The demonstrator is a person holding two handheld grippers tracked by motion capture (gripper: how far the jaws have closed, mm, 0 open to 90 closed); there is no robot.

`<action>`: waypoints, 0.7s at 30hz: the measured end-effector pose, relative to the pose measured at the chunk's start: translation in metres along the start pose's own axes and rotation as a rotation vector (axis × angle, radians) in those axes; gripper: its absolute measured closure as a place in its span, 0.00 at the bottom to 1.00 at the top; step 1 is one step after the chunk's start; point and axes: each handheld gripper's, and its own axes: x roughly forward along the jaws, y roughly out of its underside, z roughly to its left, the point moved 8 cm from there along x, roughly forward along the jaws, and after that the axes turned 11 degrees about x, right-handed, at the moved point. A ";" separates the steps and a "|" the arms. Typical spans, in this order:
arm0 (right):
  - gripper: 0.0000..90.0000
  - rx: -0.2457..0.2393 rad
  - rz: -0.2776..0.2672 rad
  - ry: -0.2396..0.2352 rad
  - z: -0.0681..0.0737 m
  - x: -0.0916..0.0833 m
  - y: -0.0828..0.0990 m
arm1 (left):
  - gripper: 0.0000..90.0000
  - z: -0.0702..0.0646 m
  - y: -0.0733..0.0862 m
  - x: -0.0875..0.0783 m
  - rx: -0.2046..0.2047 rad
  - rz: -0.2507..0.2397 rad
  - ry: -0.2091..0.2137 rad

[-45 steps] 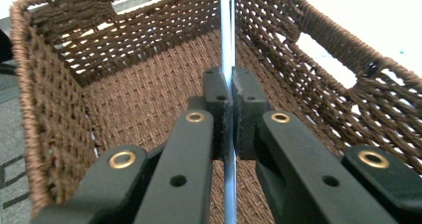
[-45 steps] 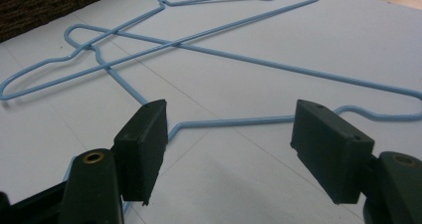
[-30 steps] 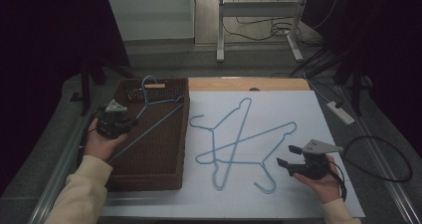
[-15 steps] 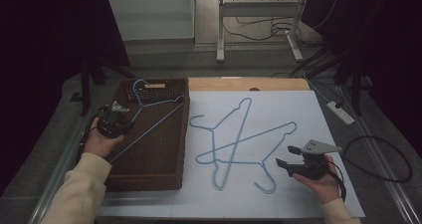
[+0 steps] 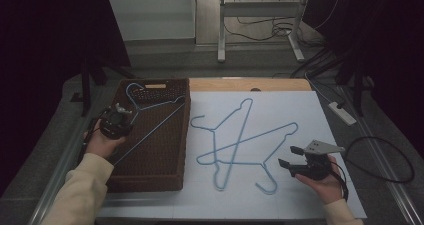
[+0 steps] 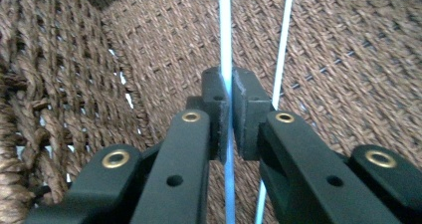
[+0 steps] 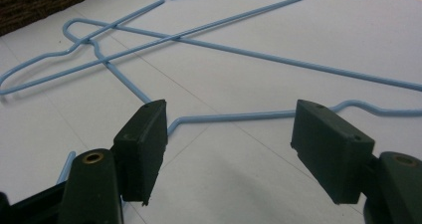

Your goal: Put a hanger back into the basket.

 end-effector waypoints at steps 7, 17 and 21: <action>0.35 -0.002 0.003 -0.004 0.001 0.000 0.001 | 0.53 -0.002 -0.010 -0.030 -0.013 -0.120 -0.039; 0.35 -0.008 0.005 -0.003 0.002 0.001 0.001 | 0.38 -0.040 -0.025 -0.082 -0.052 -0.376 0.123; 0.35 -0.008 0.003 -0.001 0.002 0.001 0.000 | 0.37 -0.061 -0.028 -0.094 -0.045 -0.442 0.163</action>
